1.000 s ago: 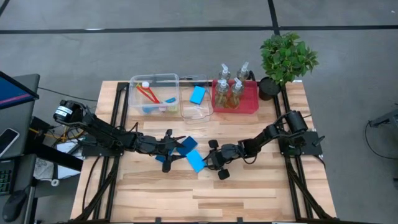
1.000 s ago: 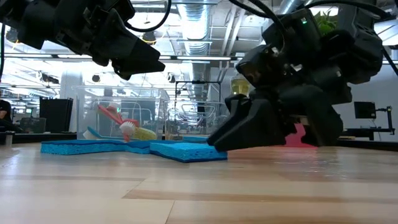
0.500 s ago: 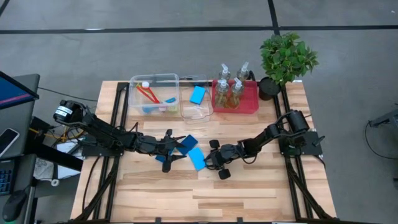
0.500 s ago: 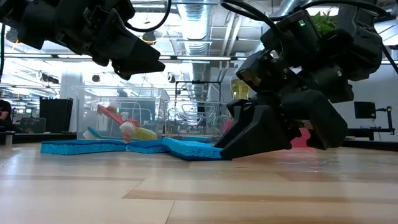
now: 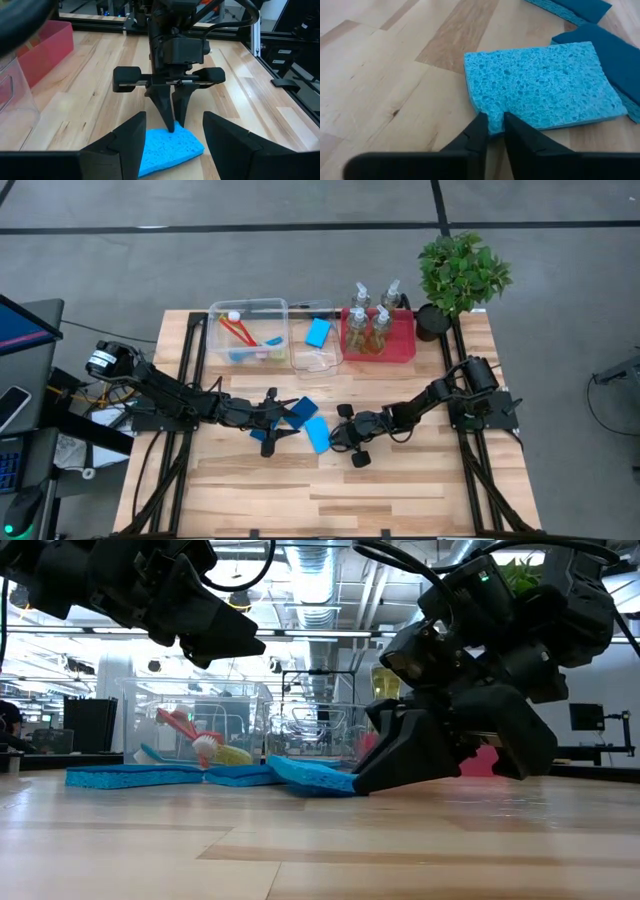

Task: Pick & Place Kitchen Sink Supplies
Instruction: Put the blue sponge into the transparent bin

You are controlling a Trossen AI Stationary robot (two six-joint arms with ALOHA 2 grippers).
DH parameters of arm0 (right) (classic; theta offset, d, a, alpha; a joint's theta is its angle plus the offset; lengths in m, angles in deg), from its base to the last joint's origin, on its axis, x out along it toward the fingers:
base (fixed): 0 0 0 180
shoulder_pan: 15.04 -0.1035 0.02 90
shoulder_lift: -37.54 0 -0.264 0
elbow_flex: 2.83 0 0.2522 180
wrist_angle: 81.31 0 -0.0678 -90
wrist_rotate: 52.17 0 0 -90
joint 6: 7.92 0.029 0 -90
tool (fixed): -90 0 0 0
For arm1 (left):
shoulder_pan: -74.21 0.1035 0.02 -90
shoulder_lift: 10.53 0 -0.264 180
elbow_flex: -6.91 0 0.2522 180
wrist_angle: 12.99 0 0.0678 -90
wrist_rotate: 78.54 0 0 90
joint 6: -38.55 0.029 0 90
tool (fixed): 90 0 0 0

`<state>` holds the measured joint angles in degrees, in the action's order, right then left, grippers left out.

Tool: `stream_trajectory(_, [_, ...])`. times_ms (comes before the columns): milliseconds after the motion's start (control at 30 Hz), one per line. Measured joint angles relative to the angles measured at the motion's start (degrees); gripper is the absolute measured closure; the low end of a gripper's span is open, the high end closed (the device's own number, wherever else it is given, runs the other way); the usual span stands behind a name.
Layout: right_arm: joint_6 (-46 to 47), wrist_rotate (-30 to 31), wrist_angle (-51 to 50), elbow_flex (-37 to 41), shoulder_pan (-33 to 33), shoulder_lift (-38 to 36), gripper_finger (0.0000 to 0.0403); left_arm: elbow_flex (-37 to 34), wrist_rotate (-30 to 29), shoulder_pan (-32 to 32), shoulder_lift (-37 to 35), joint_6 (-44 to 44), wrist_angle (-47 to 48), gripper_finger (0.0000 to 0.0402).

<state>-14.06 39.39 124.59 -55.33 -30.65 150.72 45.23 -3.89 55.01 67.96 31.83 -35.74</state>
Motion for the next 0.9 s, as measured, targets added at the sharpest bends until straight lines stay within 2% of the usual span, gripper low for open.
stream_trajectory(167, [-0.55, 0.00, -0.40, 0.10, 0.00, -0.94, 0.0393, 0.00, 0.00, 0.00, 0.00, -0.02, 0.00, 0.0204])
stream_trajectory(467, [-3.29, 0.15, -1.85, 0.55, -0.56, -5.67, 0.0399, 0.00, -0.02, 0.00, 0.00, -1.13, 0.02, 0.0203])
stream_trajectory(633, [-4.60, 5.00, -1.98, 0.55, -1.82, -8.42, 0.0399, 0.00, 0.00, 0.00, 0.00, -1.80, 0.02, 0.0203])
stream_trajectory(900, [-7.21, 13.93, -1.76, 0.45, -4.18, -10.85, 0.0400, 0.00, -0.04, 1.16, 0.00, -9.82, 0.02, 0.0203])
